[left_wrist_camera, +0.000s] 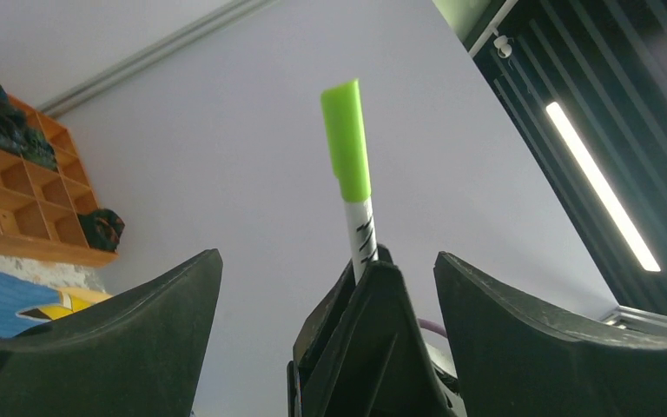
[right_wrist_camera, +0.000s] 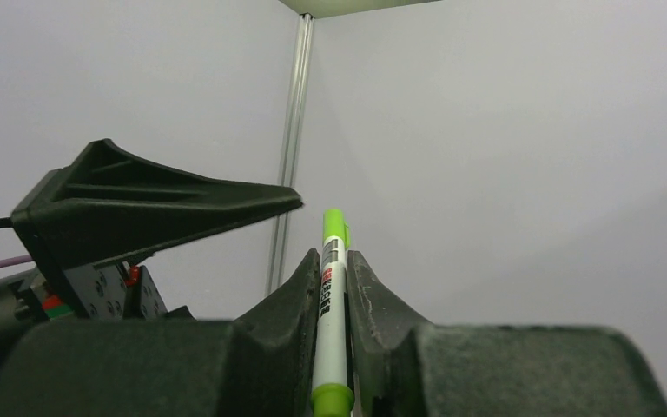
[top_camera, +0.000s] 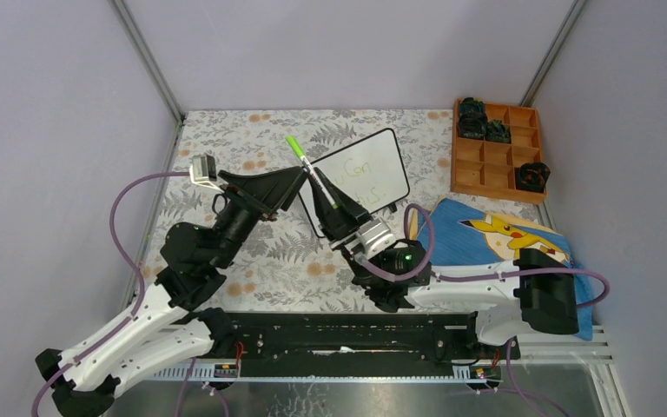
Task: Write a sentence on the whiteboard
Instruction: Close the whiteboard marker at the center of the board.
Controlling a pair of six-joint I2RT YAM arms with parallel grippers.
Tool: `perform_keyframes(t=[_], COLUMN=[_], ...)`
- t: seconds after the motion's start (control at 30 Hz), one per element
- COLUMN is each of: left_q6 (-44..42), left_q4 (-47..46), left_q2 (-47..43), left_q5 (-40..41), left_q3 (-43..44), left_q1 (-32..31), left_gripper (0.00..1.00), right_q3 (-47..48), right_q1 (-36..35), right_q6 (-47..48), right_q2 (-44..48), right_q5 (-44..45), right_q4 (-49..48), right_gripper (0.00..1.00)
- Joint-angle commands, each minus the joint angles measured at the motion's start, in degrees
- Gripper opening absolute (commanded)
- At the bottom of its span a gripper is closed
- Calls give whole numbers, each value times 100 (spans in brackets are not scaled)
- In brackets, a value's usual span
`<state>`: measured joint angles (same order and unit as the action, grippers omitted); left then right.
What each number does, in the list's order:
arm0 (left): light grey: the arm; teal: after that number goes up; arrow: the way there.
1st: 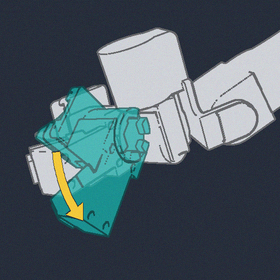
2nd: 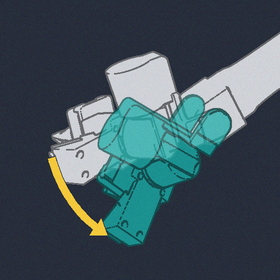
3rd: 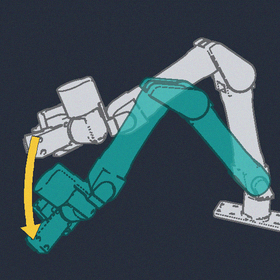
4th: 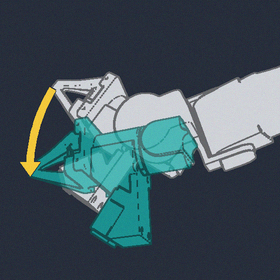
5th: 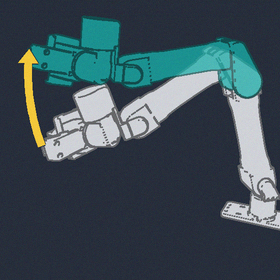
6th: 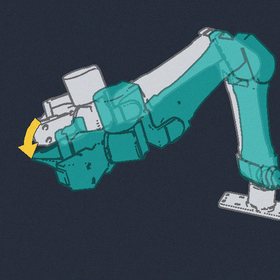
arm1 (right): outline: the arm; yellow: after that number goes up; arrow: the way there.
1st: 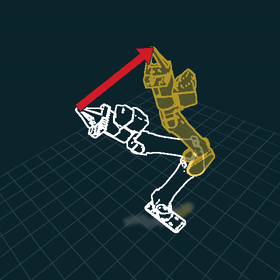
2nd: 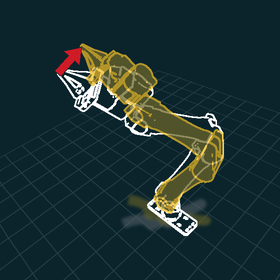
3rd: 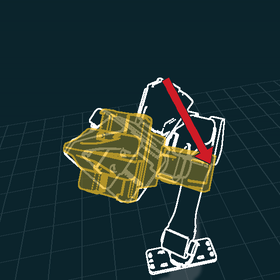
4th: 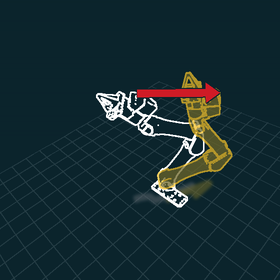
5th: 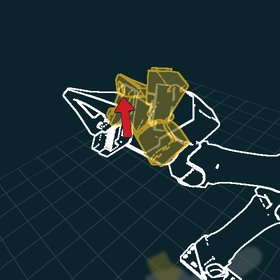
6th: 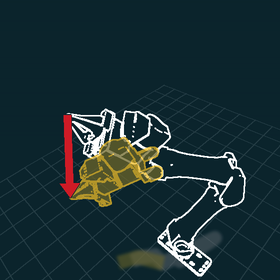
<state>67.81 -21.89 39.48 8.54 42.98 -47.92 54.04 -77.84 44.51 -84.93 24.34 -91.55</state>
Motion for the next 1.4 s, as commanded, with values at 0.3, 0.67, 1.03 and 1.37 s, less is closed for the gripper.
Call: perform_keyframes(t=[0.3, 0.67, 1.03, 1.37], left_q6=[-888, -891, -948, -1050], left_q4=[155, 344, 63, 53], left_q2=[-64, 373, 360, 317], left_q5=[608, 579, 389, 385], left_q3=[572, 908, 817, 835], left_q1=[-23, -23, -23, -24], left_gripper=[99, 62, 60, 39], right_q3=[-520, -741, -720, -687], right_q1=[6, 10, 6, 6], right_q6=[-765, -1459, -1436, -1420], right_q2=[826, 1291, 1264, 1214], right_q5=[-299, -642, -542, -503], right_q4=[-139, 401, 461, 584], right_gripper=[0, 0, 0, 0])
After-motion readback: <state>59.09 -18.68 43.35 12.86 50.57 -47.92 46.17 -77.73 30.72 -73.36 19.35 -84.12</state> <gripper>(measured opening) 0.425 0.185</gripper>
